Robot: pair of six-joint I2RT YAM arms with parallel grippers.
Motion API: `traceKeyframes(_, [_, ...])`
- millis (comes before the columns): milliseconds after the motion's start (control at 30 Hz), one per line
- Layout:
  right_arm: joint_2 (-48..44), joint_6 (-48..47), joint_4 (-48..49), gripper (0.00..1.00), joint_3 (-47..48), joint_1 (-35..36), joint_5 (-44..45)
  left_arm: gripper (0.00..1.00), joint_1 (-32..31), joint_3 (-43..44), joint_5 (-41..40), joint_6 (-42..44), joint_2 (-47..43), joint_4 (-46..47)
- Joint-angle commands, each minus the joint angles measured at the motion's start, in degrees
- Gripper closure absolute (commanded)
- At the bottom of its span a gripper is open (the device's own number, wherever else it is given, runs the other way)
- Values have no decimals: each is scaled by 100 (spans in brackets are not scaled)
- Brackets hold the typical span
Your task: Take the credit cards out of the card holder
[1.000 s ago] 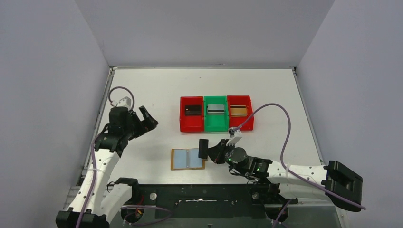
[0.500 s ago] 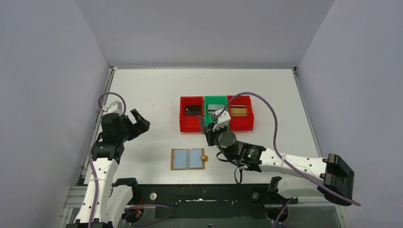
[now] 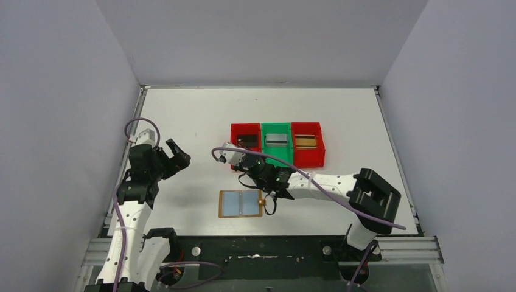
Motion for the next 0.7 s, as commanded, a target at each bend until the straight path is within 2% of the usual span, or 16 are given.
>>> traceKeyframes(0, [478,-1146,-245,100,784,-380,-715,4,53,99,-146,82,-142,272])
traceKeyframes(167, [823,-1492,-352,100,1205,-636,-949,4,65,98,-205,78,-187,263])
traceKeyframes(433, [1191,-1539,-774,100,1673,-937,-1563,4,81,100,-202,82,-224,263])
traceKeyframes(667, [1502,-1620,-855,100,1894,-975,-1509,4,106,89,-180,82,-245,272])
